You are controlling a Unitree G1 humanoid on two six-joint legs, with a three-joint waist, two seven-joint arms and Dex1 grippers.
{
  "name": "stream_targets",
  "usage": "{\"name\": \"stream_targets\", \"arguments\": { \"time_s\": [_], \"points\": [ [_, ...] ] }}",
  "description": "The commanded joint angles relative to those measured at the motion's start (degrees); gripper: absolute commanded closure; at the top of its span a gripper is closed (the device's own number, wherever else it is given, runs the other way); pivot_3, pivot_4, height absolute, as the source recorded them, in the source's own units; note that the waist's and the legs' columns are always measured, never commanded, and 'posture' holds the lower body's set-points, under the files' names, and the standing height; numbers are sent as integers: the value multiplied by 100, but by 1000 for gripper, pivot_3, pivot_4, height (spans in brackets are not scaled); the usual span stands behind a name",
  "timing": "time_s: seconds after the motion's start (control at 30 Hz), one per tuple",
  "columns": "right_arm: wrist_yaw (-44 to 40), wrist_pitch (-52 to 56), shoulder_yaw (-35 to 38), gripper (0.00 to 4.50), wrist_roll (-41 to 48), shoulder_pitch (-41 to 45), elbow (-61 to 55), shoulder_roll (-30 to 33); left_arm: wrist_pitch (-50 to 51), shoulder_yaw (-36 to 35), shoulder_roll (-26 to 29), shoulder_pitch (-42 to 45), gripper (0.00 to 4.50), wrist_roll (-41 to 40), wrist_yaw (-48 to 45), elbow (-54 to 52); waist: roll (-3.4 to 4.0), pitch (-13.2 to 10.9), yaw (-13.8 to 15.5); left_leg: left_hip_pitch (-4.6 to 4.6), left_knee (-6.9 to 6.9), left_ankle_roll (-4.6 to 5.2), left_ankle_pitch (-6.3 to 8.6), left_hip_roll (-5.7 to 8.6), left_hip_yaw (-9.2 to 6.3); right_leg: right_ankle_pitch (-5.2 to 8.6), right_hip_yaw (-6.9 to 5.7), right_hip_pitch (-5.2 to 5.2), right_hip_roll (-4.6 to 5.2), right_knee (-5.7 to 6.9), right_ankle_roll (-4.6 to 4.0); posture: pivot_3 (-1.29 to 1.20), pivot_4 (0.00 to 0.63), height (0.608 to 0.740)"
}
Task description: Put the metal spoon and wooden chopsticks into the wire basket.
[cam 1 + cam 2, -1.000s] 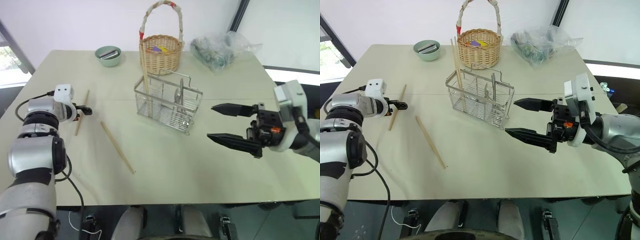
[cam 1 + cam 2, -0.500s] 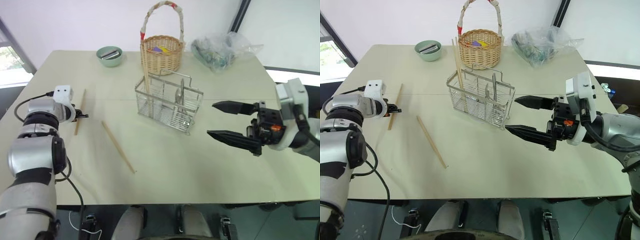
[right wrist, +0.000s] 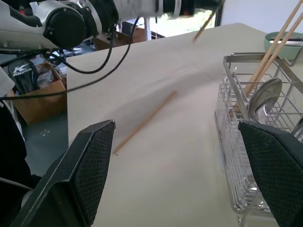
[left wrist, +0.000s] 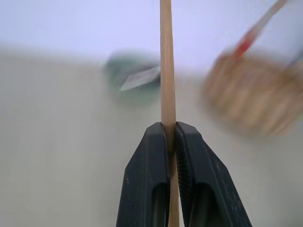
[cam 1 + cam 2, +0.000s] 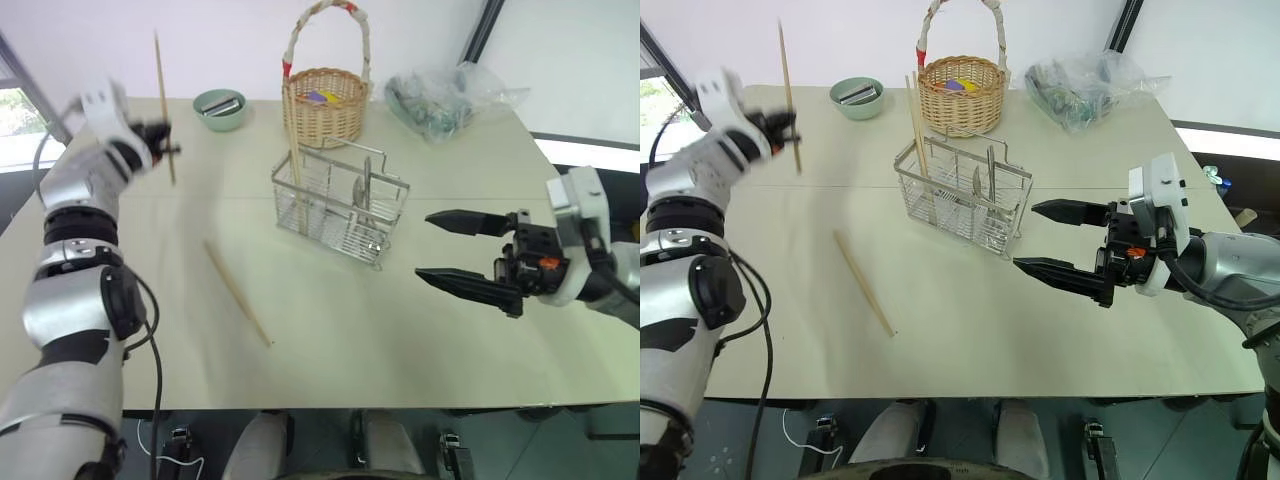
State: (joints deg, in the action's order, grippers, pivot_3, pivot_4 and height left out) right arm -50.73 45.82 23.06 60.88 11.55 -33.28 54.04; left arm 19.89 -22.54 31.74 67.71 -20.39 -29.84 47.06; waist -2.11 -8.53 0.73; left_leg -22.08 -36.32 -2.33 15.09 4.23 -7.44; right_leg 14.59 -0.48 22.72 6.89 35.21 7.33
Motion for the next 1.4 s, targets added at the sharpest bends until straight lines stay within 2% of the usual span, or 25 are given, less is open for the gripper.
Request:
{"name": "stream_targets", "arguments": {
  "time_s": [0.03, 0.2, 0.5, 0.83, 1.17, 1.3, 1.4],
  "points": [
    [88, -116, 148, 188, -9, 12, -23, 18, 422, -435, -342, 161, 4481, -975, 82, -1390, 5, 3, -5, 0, 0, -3, -2, 0, 1, 0, 0, 0, 0, -1, 0, 0, 150, 678],
    [262, -174, 71, 188, -22, -1, -91, -92, 894, -298, -960, 300, 4481, -1492, 358, -2198, 9, 5, 1, 6, -3, 17, 8, 0, -2, -1, -1, -5, -11, 6, 2, 0, 150, 678],
    [591, -214, 336, 188, 131, -277, -328, -146, 699, 325, -1746, -113, 4481, -1354, 191, -2145, 9, 4, -5, 51, -4, 17, 7, 0, 3, -2, 0, -48, -14, 4, 3, 0, 150, 678],
    [854, -225, 533, 188, 302, -487, -450, -153, 243, 967, -2051, -974, 4481, -908, 1, -2446, 10, 3, 10, 50, 7, 18, 7, 1, 7, -2, 3, -44, -13, -2, 2, 0, 150, 678],
    [1039, -177, 543, 188, 517, -384, -342, -58, -455, 1313, -2418, -1681, 4481, -417, 118, -2519, 10, 2, 11, 48, 5, 18, 7, 0, 5, -2, 3, -45, -13, -2, 1, 0, 150, 678],
    [1047, -164, 543, 188, 554, -355, -290, -15, -475, 1232, -2467, -1705, 2928, -470, 147, -2519, 10, 3, 14, 47, 5, 19, 7, 0, 5, -2, 2, -44, -13, -2, 1, 0, 150, 678],
    [1060, -168, 506, 188, 551, -298, -213, -7, -334, 1183, -2458, -1709, 1425, -573, 195, -2693, 10, 2, 13, 47, 4, 19, 8, 0, 5, -2, 2, -45, -13, -3, 2, 0, 150, 678]
  ]
}}
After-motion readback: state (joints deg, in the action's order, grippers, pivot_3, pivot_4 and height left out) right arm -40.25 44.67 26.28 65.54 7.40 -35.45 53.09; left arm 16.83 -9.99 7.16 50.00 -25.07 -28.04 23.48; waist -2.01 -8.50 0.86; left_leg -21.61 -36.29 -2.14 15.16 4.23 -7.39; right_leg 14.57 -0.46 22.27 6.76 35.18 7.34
